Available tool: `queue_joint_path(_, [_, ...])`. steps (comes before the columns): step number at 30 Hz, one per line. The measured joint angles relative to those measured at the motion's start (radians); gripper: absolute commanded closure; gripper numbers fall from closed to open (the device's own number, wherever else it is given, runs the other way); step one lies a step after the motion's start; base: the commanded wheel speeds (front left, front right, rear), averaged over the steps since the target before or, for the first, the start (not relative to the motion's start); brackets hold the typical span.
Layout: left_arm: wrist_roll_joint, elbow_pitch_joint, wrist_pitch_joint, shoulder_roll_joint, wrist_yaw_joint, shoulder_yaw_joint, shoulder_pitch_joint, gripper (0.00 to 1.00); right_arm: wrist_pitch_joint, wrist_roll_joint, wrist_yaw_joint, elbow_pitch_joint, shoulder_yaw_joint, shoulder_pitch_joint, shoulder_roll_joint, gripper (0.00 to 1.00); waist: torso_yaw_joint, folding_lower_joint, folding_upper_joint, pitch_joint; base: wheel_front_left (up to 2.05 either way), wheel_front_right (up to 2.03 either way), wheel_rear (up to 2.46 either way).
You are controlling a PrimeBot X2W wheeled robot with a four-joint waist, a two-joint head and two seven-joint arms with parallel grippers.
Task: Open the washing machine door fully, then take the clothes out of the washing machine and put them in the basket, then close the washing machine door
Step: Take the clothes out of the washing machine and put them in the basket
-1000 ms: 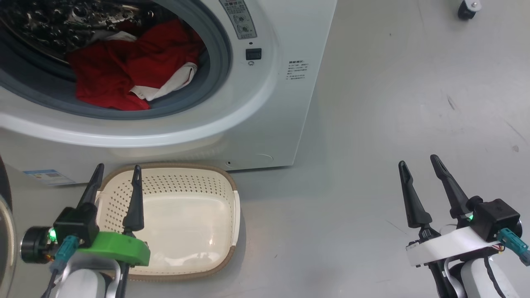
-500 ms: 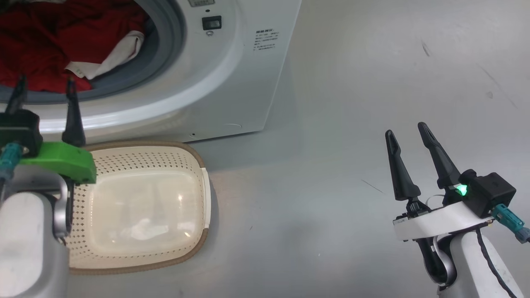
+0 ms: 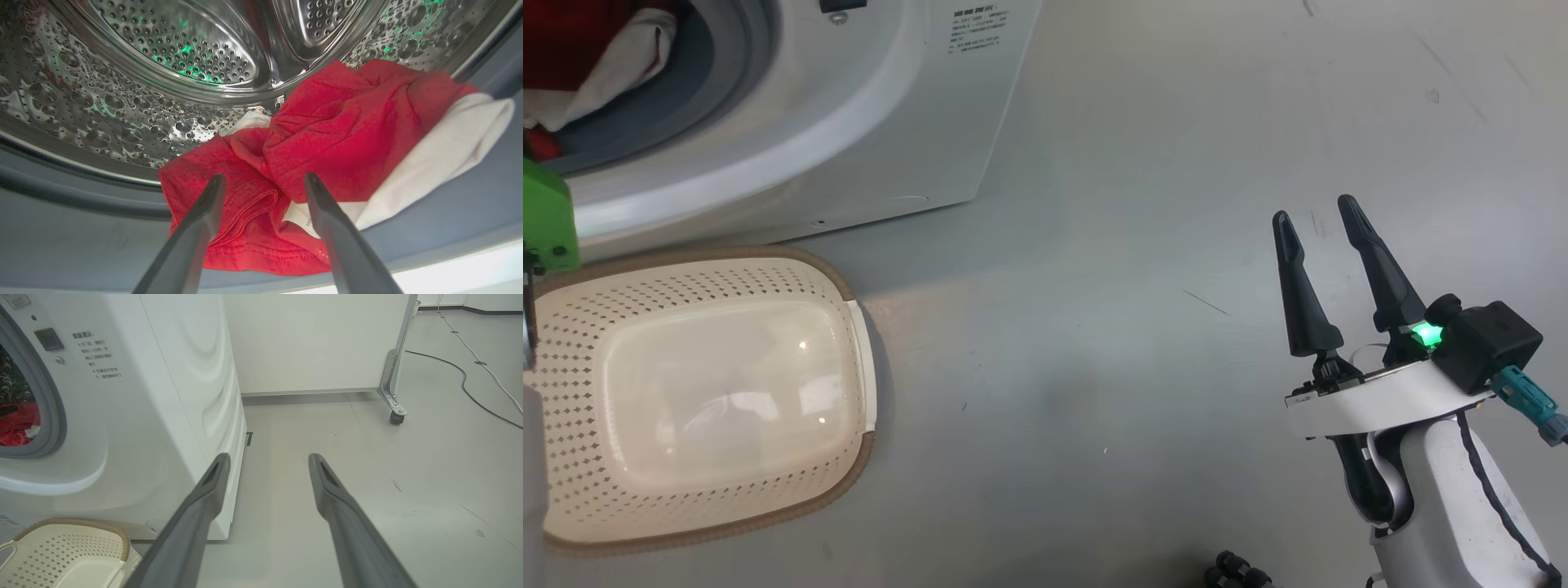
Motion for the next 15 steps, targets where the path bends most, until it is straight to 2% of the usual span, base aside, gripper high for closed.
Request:
queue_joint_path(9, [0.058,0.075,0.097,0.057,0.006,0.021,-0.091,0.0,0.0,0.011,0.0,0.008,-0.001,-0.037,0.009,0.0,-0.04,0.0,0.0,0.063,0.0,0.0,0.0])
queue_joint_path(15, [0.078,0.117,0.124,0.066,0.008,0.029,-0.124,0.0,0.0,0.017,0.0,0.018,-0.007,-0.042,0.011,0.0,-0.053,0.0,0.0,0.08,0.0,0.0,0.0])
